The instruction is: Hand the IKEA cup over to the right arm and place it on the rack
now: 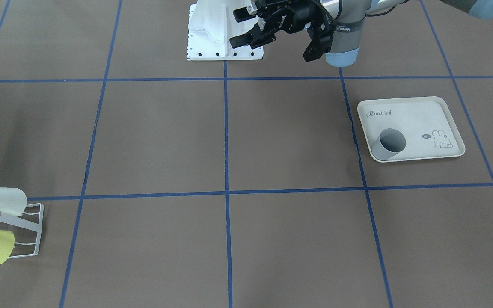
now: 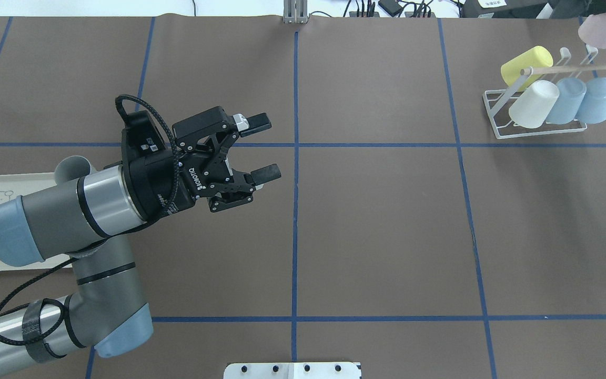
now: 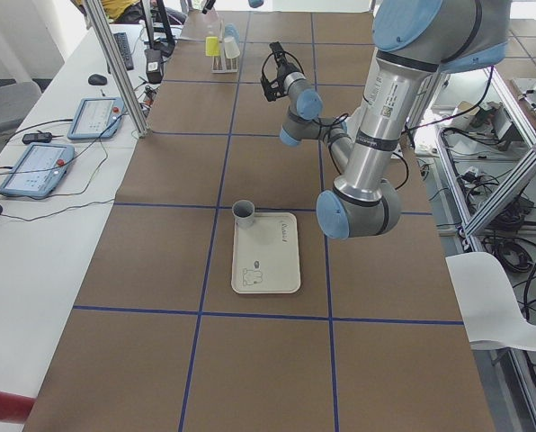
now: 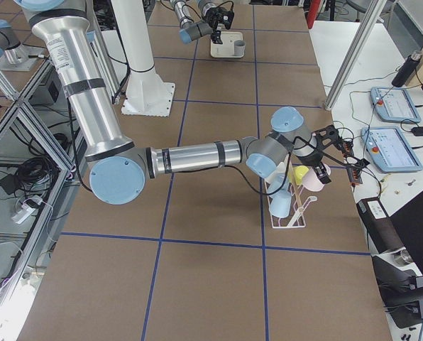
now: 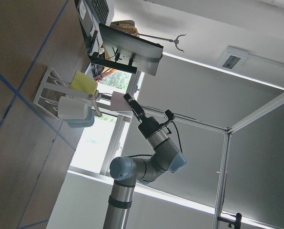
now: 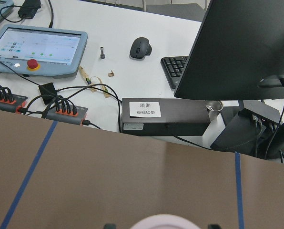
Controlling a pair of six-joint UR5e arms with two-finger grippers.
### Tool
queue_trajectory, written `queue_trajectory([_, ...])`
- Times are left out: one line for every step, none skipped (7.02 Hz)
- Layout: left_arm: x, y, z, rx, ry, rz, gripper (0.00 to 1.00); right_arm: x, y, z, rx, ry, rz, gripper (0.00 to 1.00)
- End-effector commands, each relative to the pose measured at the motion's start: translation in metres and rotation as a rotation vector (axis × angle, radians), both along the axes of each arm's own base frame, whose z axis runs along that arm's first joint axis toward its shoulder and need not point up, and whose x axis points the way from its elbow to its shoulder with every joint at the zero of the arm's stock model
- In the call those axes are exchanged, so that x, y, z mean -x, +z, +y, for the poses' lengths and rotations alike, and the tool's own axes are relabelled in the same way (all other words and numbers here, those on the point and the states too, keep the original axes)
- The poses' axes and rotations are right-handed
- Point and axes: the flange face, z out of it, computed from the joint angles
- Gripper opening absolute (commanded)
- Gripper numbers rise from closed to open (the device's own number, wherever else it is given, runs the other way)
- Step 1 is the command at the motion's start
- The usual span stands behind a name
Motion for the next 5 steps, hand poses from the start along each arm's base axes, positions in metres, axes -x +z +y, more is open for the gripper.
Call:
queue_trajectory([-0.001, 0.001, 0.000, 0.001, 0.001, -0.002, 0.99, 0.007, 0.001, -0.011, 0.012, -0.007, -0.001, 0.00])
queue_trajectory([-0.002, 0.002, 0.000, 0.003, 0.001, -0.005, 0.99, 0.011, 0.004, -0.013, 0.020, -0.012, -0.001, 0.00])
queue_trajectory([-0.002, 0.002, 0.000, 0.003, 0.001, -0.005, 0.99, 0.022, 0.005, -0.011, 0.031, -0.031, -0.016, 0.00])
queue_trajectory([-0.003, 0.002, 0.000, 0.003, 0.002, -0.005, 0.99, 0.030, 0.003, -0.010, 0.040, -0.035, -0.034, 0.00])
queue_trajectory([-0.005, 0.003, 0.000, 0.010, -0.003, -0.005, 0.99, 0.037, 0.004, -0.009, 0.042, -0.045, -0.035, 0.00])
